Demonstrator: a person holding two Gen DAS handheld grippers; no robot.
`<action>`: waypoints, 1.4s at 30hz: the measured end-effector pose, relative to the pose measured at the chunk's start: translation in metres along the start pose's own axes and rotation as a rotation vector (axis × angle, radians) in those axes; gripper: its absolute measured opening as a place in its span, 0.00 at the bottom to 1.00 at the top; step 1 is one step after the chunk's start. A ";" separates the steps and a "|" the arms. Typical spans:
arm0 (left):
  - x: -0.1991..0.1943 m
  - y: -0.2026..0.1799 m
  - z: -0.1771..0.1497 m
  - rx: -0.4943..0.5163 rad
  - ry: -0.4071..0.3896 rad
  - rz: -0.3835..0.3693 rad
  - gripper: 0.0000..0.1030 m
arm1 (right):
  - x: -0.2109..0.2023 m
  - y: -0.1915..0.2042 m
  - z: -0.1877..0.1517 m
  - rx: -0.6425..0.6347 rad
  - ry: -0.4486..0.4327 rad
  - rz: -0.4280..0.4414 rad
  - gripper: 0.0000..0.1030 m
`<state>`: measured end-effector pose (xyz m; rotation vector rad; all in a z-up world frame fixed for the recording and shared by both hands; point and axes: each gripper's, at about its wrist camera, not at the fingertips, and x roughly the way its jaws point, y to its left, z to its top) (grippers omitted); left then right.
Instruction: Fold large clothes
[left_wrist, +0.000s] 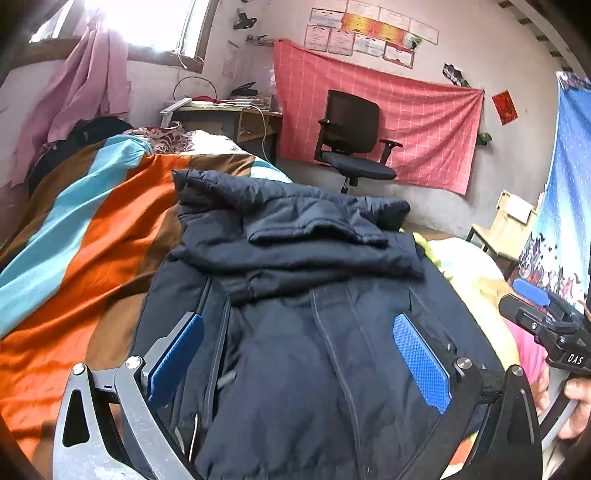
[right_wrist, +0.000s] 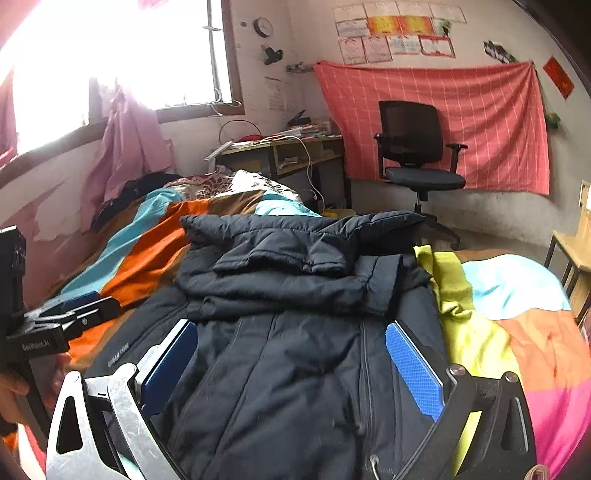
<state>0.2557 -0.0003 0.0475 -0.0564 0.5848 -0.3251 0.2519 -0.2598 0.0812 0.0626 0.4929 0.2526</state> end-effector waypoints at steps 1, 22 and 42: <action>-0.005 -0.002 -0.006 0.004 -0.001 0.005 0.98 | -0.006 0.002 -0.006 -0.012 -0.001 -0.003 1.00; -0.024 0.012 -0.126 0.304 0.263 0.096 0.98 | -0.035 0.002 -0.116 -0.053 0.469 -0.023 1.00; 0.024 0.002 -0.191 0.574 0.187 0.499 0.98 | 0.008 0.033 -0.187 -0.557 0.658 -0.213 1.00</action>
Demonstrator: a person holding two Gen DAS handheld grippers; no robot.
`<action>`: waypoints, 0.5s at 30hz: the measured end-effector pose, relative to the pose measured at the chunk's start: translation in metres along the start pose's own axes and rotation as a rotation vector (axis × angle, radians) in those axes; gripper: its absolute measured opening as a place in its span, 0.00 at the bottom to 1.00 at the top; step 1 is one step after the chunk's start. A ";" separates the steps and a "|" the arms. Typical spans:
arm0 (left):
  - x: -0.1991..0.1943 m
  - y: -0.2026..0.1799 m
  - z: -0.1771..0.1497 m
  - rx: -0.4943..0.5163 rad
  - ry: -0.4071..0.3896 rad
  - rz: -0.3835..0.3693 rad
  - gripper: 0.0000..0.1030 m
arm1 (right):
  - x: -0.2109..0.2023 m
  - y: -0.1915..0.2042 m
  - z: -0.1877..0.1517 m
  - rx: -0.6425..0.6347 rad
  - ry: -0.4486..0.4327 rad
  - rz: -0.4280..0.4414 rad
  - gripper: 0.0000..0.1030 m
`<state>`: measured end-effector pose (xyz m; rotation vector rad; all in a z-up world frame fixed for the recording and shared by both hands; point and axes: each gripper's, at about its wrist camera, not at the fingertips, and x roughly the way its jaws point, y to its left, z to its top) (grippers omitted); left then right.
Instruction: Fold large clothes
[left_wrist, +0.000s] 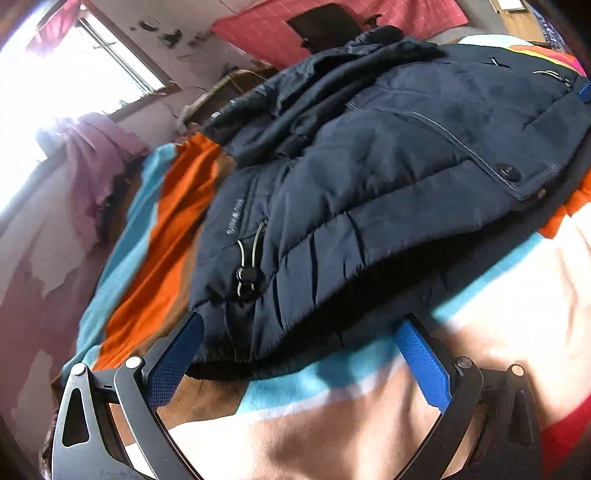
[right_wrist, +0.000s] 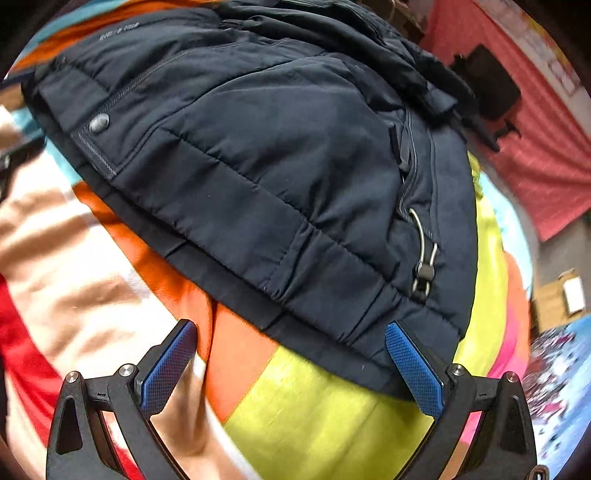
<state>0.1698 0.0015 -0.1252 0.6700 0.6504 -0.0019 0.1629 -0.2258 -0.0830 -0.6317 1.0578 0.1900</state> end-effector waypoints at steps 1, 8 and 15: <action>-0.001 -0.001 0.000 0.005 -0.009 0.015 0.98 | 0.001 0.005 0.000 -0.019 -0.007 -0.020 1.00; -0.004 0.004 0.003 0.000 -0.045 0.053 0.98 | -0.003 0.027 -0.002 -0.155 -0.134 -0.198 1.00; -0.013 0.011 0.010 -0.043 -0.090 0.035 0.95 | -0.014 0.012 0.001 -0.116 -0.242 -0.243 0.94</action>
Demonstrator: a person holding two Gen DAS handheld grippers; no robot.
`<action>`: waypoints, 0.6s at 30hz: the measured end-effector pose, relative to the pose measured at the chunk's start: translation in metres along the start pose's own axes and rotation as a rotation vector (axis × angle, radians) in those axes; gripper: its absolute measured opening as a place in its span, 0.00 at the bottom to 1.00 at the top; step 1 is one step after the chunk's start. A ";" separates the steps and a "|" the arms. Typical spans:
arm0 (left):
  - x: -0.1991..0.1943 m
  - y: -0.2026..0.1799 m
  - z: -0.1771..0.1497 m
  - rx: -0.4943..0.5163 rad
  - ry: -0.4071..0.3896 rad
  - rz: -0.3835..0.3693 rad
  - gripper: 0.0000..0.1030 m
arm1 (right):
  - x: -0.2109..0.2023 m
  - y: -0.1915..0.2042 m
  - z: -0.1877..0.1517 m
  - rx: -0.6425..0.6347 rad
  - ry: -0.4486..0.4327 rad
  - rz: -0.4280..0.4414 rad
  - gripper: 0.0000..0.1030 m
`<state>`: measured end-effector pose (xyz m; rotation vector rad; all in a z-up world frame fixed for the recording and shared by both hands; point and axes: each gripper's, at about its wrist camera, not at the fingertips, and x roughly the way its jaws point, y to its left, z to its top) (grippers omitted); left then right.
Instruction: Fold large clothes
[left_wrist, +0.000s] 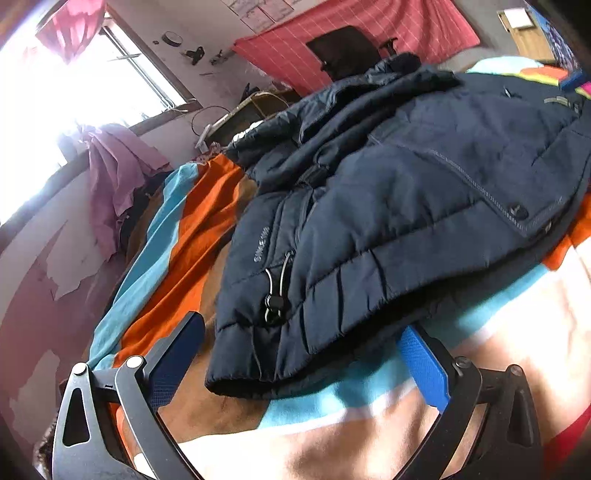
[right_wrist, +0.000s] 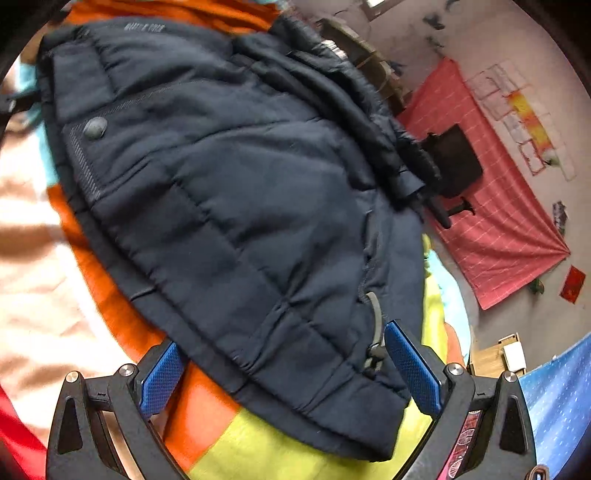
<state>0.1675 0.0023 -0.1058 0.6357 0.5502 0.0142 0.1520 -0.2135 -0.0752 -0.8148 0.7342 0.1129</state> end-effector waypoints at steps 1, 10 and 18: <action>-0.002 0.000 0.002 -0.003 -0.008 -0.003 0.89 | 0.000 -0.004 0.004 0.016 -0.012 0.008 0.91; -0.015 -0.014 0.013 0.075 -0.065 -0.053 0.20 | -0.009 -0.014 0.009 0.140 -0.038 0.133 0.46; -0.024 0.010 0.033 -0.030 -0.059 -0.125 0.08 | -0.014 -0.039 0.011 0.267 -0.102 0.174 0.17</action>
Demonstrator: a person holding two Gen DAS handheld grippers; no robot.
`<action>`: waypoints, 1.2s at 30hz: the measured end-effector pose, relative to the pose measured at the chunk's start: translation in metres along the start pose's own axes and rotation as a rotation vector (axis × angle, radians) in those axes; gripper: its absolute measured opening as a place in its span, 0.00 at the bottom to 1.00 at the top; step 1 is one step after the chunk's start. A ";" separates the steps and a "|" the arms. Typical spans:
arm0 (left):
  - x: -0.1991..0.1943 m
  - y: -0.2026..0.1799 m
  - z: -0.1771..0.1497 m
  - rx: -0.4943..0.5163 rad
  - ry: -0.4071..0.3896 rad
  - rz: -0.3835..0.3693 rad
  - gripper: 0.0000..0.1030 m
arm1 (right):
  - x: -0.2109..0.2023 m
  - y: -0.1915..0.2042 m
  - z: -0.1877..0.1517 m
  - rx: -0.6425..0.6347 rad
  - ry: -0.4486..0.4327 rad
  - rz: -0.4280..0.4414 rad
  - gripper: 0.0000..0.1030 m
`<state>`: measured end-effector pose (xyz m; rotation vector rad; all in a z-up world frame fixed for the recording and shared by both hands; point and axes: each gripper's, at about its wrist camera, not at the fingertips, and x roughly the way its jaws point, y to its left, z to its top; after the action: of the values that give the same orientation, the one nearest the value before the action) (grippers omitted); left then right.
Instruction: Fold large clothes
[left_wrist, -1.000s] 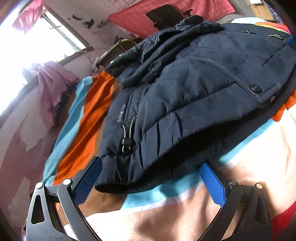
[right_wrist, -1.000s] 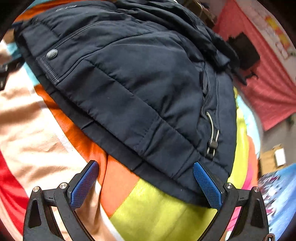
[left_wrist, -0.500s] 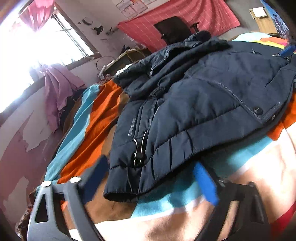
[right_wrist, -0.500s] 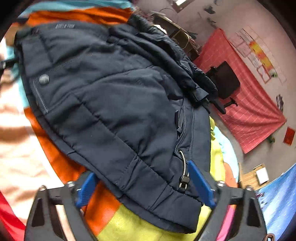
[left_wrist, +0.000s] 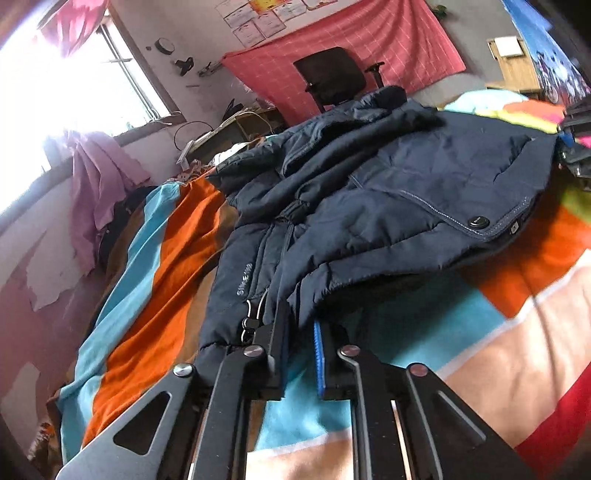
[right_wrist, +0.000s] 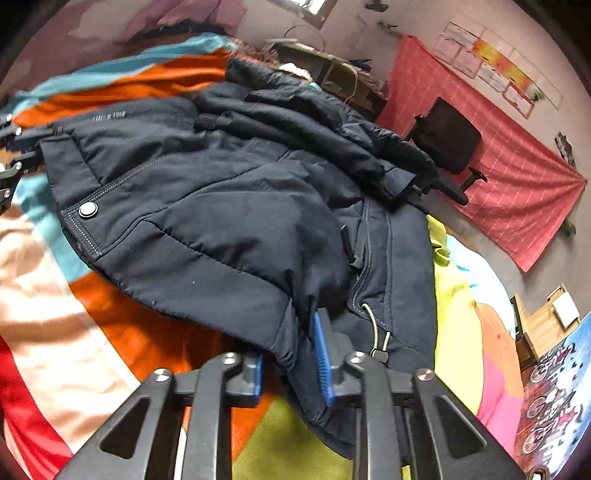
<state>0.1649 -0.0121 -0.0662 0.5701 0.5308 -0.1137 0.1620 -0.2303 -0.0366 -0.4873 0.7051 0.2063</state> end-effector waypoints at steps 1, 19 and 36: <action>-0.002 0.003 0.006 0.005 -0.003 -0.006 0.07 | -0.002 -0.003 0.001 0.011 -0.012 0.004 0.16; 0.037 0.086 0.193 0.099 0.005 0.034 0.03 | -0.031 -0.093 0.111 0.118 -0.277 0.045 0.09; 0.213 0.110 0.272 -0.121 -0.047 0.097 0.03 | 0.132 -0.175 0.245 0.162 -0.166 0.002 0.09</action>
<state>0.4968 -0.0587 0.0725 0.4727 0.4604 -0.0024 0.4603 -0.2586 0.0987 -0.3109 0.5551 0.1875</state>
